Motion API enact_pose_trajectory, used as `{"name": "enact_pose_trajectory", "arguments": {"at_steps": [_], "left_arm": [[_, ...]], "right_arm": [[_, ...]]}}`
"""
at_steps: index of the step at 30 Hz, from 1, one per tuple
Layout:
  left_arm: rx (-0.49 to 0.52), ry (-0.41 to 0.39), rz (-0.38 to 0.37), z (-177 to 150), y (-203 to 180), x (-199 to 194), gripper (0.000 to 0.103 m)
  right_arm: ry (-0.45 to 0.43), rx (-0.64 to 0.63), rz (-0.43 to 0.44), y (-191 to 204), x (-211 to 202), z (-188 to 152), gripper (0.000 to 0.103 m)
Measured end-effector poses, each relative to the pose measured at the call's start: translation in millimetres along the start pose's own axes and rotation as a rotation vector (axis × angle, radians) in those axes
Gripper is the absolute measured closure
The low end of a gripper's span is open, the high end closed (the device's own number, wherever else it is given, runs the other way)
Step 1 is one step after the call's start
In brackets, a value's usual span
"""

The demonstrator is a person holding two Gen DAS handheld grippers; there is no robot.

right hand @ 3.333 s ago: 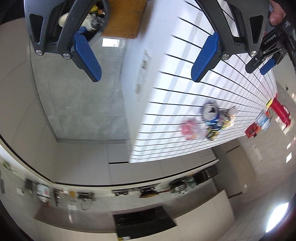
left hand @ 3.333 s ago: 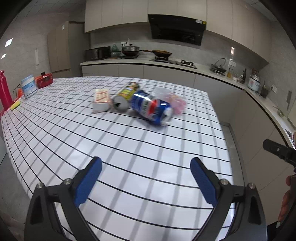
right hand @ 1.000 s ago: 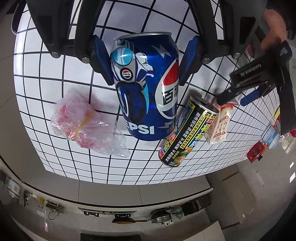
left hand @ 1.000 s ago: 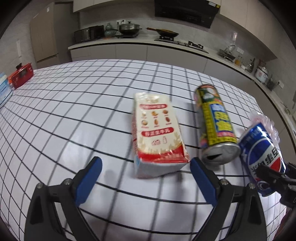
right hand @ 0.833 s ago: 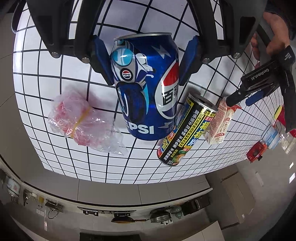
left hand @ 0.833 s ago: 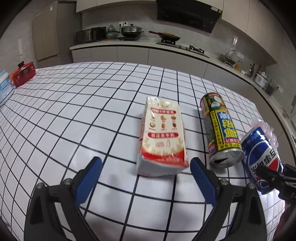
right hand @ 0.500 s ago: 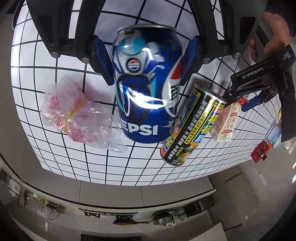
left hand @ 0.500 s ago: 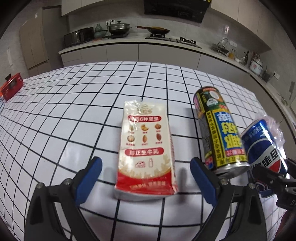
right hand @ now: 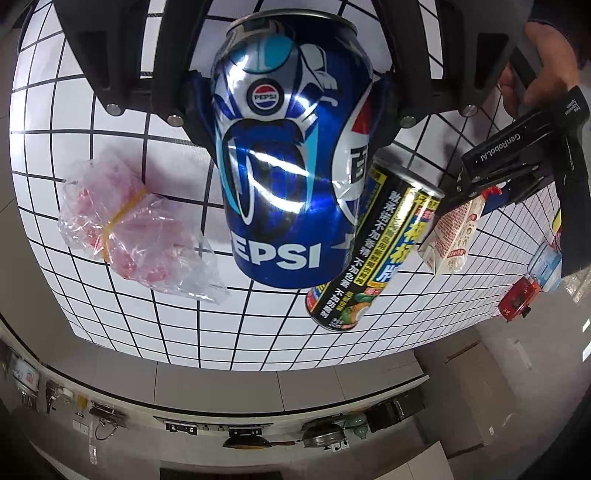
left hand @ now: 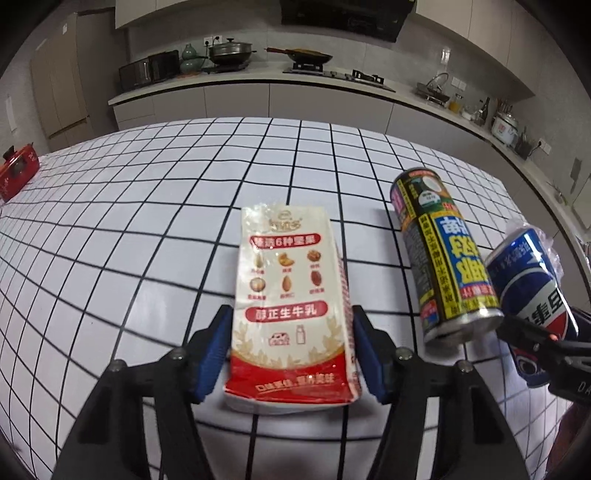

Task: Collect trash
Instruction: 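Carry the Pepsi can and milk carton over the bin and release both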

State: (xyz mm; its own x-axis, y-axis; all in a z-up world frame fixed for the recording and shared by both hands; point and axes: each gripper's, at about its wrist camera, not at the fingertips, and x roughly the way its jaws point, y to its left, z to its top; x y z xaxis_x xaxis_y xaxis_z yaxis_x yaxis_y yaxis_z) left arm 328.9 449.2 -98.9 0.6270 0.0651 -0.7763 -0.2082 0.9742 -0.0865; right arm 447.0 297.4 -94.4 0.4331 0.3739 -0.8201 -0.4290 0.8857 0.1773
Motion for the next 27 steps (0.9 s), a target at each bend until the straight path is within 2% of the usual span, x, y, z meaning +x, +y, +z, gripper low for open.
{"name": "enact_pose_trajectory", "arguments": {"at_steps": [2, 3, 9, 17, 27], "left_arm": [[-0.009, -0.029, -0.001, -7, 3, -15, 0.039], [-0.008, -0.041, -0.002, -9, 4, -20, 0.044], [-0.004, -0.087, 0.005, -18, -5, -45, 0.044], [0.010, -0.101, -0.003, -30, -28, -58, 0.044], [0.038, -0.112, -0.029, -46, -70, -71, 0.044]], "right_arm": [[-0.011, -0.004, 0.006, 1, -6, -1, 0.036], [-0.015, -0.004, 0.011, 2, -9, -2, 0.036], [-0.055, -0.013, 0.037, 4, -35, -6, 0.036], [-0.088, -0.017, 0.052, -6, -65, -21, 0.036], [-0.095, 0.015, 0.048, -45, -86, -49, 0.036]]}}
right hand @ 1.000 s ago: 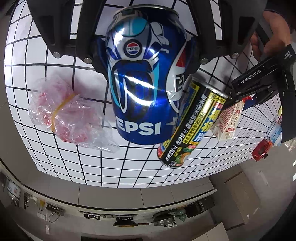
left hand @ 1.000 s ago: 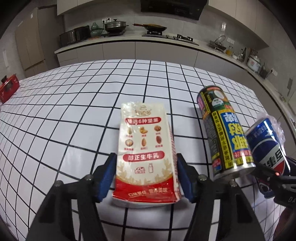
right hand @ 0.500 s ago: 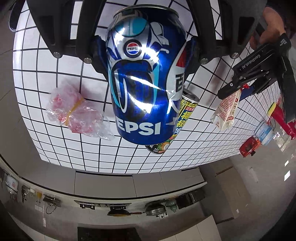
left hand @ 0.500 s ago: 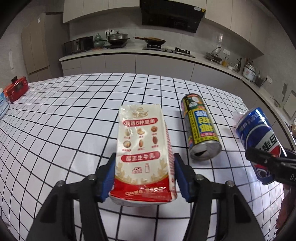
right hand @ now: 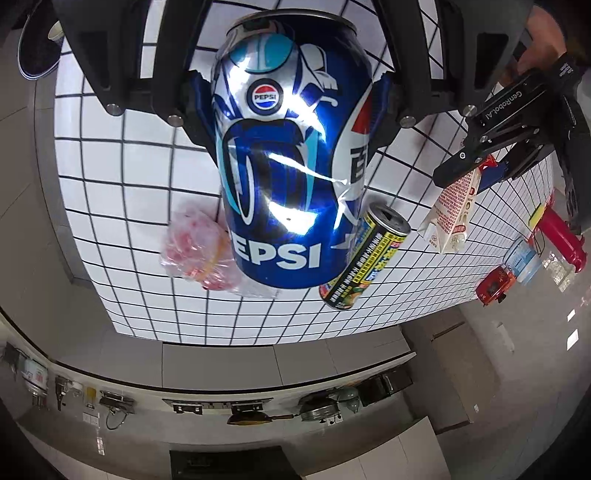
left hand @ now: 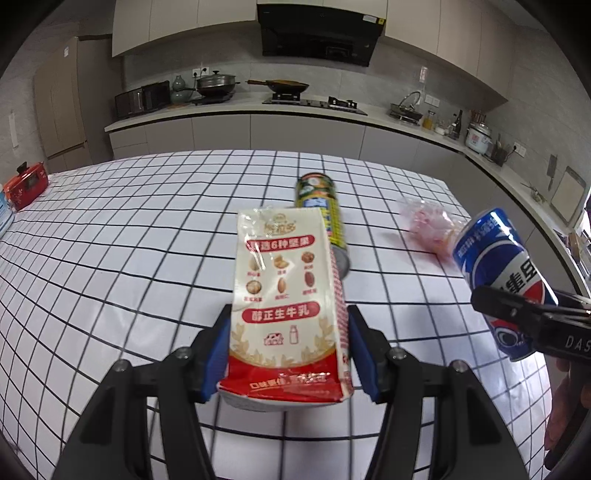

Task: Collect trash
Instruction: 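Carry the Pepsi can and milk carton over the bin and release both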

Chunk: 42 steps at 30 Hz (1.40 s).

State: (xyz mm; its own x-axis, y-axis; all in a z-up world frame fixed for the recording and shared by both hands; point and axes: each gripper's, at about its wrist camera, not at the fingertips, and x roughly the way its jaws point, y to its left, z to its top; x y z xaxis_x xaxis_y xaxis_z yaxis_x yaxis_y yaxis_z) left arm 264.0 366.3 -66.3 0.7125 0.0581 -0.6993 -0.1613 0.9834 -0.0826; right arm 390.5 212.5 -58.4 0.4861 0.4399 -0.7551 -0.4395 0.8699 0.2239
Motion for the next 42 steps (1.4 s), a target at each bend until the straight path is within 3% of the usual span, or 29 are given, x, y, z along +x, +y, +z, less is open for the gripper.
{"name": "enact_pose_trajectory", "arguments": {"at_steps": [19, 42], "left_arm": [[0.069, -0.011, -0.058, -17, -133, -25, 0.044], [0.123, -0.015, -0.109, -41, -257, -42, 0.044]], "right_arm": [[-0.061, 0.085, -0.044, -115, -95, -38, 0.036], [-0.094, 0.156, -0.116, -233, -180, -82, 0.036]]}}
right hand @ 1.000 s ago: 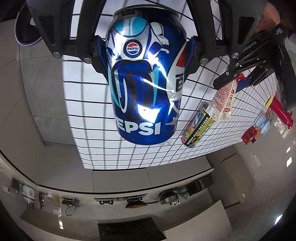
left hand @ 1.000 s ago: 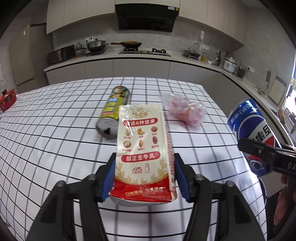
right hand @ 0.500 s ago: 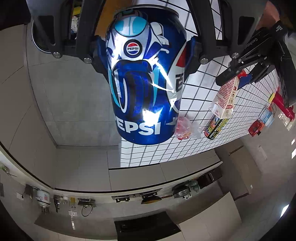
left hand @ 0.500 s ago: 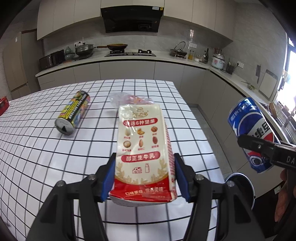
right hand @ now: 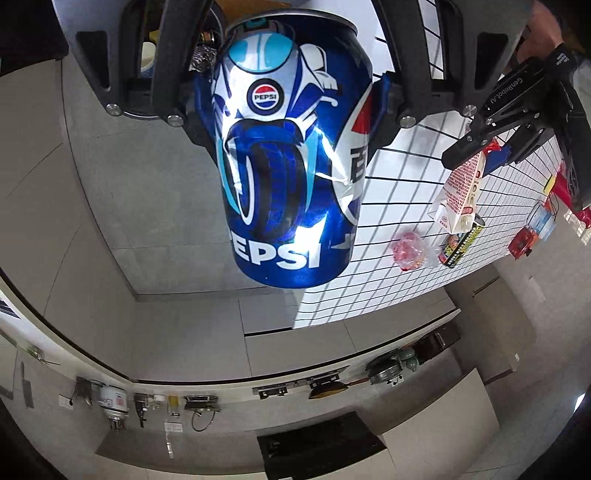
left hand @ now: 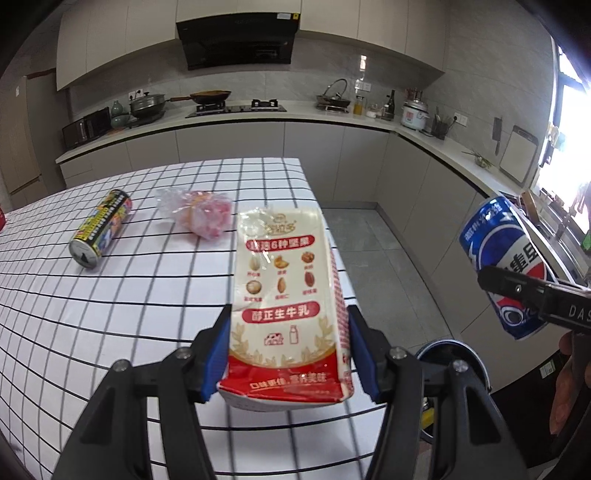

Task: Collect trash
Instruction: 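Carry the Pepsi can and milk carton over the bin and release both, then move both tools back toward the coconut can and plastic bag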

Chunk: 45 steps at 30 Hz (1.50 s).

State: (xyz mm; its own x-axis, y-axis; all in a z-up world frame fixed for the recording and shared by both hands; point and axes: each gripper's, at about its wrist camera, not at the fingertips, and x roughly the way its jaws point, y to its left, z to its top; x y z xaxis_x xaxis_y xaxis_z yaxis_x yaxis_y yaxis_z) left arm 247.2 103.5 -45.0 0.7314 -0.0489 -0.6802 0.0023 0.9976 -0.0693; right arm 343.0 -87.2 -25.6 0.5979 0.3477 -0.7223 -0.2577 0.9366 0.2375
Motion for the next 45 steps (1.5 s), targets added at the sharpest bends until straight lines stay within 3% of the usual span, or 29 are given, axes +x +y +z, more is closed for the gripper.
{"name": "enact_pose_trajectory", "arguments": {"at_steps": [9, 14, 19, 21, 22, 27, 35, 37, 41, 45], "left_arm": [[0.047, 0.014, -0.097, -11, -81, 10, 0.044], [0.096, 0.039, -0.165, -29, -143, 21, 0.044], [0.114, 0.076, -0.174, -54, -187, 37, 0.044], [0.109, 0.091, -0.159, -66, -195, 46, 0.044], [0.102, 0.103, -0.152, -71, -197, 51, 0.044], [0.081, 0.176, -0.128, -107, -214, 82, 0.044], [0.079, 0.283, -0.161, -157, -270, 122, 0.042], [0.090, 0.290, -0.125, -154, -279, 124, 0.035], [0.097, 0.219, -0.086, -133, -281, 104, 0.014], [0.118, 0.158, -0.049, -106, -276, 75, 0.009]], "right_arm": [[0.016, 0.064, -0.096, -88, -26, -35, 0.036], [0.098, 0.118, -0.139, -154, -10, -78, 0.036], [0.182, 0.143, -0.122, -197, 17, -120, 0.035], [0.239, 0.117, -0.127, -208, 36, -132, 0.026], [0.271, 0.123, -0.158, -219, 47, -140, 0.013], [0.202, 0.211, -0.187, -266, 37, -157, 0.012], [0.189, 0.236, -0.204, -305, 14, -167, 0.012], [0.185, 0.234, -0.210, -308, 9, -165, 0.012], [0.175, 0.235, -0.202, -307, 4, -159, 0.009], [0.158, 0.252, -0.173, -300, -5, -148, 0.005]]}}
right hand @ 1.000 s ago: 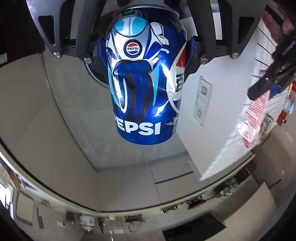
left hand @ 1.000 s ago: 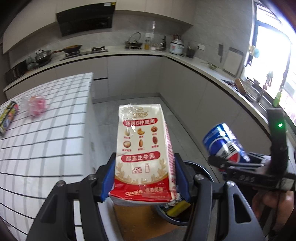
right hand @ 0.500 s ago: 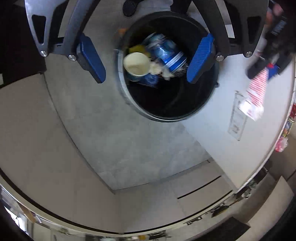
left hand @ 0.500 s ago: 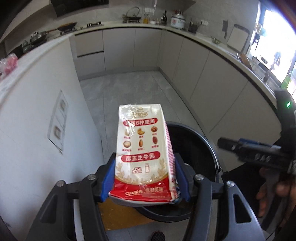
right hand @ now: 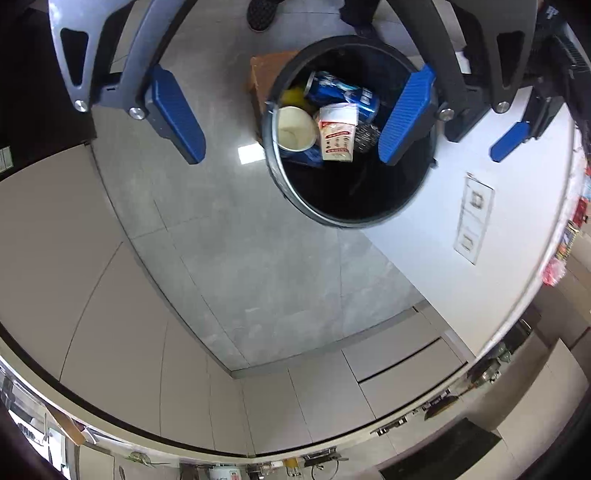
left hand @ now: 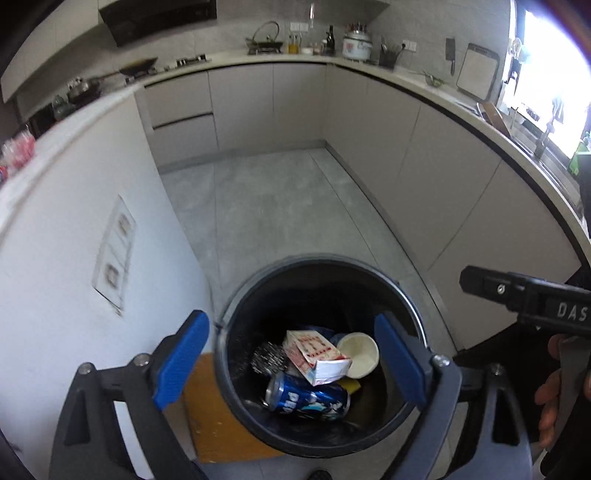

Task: Collect trash
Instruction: 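Move both tools back toward the coconut can and plastic bag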

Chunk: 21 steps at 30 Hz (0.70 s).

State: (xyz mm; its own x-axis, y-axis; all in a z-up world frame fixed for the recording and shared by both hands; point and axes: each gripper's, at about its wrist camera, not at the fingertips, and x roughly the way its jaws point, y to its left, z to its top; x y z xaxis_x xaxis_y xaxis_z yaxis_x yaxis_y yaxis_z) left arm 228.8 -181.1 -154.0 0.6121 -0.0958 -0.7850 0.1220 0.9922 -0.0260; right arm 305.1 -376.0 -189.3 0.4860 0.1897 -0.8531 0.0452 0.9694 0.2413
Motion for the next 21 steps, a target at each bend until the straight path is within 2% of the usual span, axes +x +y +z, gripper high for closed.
{"name": "enact_pose_trajectory", "arguments": {"at_steps": [6, 9, 13, 21], "left_arm": [[-0.013, -0.092, 0.043, 29, 21, -54, 0.003], [-0.028, -0.133, 0.059, 43, 45, -74, 0.000], [-0.056, -0.177, 0.114, 49, 89, -98, 0.000], [-0.191, -0.214, 0.257, 37, 203, -132, 0.000]], "right_arm": [[-0.044, -0.009, 0.018, 35, -22, 24, 0.000], [-0.054, -0.009, 0.029, 55, -31, 36, 0.000], [-0.070, -0.042, 0.060, 92, -41, 51, 0.000], [-0.099, -0.180, 0.148, 206, -49, 67, 0.000]]}}
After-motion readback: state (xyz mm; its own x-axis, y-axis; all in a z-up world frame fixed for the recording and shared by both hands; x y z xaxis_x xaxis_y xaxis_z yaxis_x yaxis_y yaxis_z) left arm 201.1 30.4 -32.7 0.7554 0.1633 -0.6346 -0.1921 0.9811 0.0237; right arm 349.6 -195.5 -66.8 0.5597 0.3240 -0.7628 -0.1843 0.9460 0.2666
